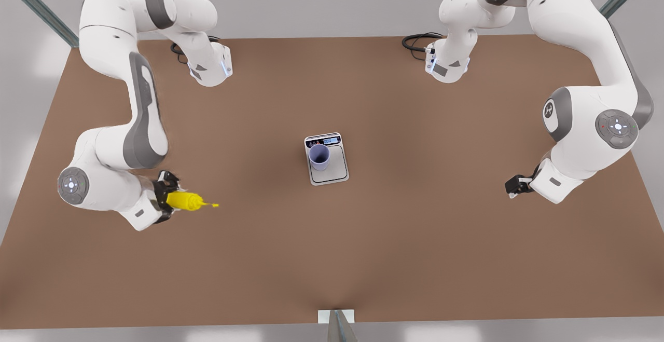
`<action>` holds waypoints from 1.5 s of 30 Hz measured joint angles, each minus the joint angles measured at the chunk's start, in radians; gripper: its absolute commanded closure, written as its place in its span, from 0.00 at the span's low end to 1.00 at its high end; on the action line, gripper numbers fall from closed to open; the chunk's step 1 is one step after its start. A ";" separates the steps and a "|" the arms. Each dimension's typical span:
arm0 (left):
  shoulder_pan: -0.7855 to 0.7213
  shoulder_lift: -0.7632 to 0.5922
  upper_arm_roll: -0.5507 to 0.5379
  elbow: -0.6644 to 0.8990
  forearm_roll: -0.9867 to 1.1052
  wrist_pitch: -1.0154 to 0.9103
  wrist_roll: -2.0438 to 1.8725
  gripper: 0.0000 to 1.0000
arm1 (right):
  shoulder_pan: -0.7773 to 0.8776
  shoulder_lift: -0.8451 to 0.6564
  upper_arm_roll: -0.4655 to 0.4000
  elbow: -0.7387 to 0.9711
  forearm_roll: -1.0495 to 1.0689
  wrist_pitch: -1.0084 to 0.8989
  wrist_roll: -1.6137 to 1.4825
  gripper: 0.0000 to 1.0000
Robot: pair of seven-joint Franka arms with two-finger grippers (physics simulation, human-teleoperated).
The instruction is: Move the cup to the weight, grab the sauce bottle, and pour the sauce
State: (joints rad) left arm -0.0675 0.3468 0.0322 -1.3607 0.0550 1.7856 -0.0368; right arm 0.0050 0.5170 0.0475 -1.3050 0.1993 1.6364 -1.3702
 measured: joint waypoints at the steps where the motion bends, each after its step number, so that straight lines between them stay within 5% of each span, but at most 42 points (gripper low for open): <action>1: 0.000 0.000 0.000 0.000 0.000 0.000 0.000 0.00 | -0.034 0.020 0.000 -0.014 0.081 0.000 -0.047 0.45; 13: 0.000 0.002 0.000 0.000 0.000 0.002 0.000 0.00 | -0.190 0.316 0.004 -0.195 0.885 -0.030 -0.875 0.45; 45: 0.000 0.003 0.000 0.000 0.000 0.002 0.000 0.00 | -0.177 0.396 0.005 -0.191 0.930 0.092 -0.915 0.32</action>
State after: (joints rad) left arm -0.0675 0.3498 0.0322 -1.3607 0.0551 1.7871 -0.0365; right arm -0.1717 0.9128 0.0526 -1.4958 1.1290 1.7288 -2.2857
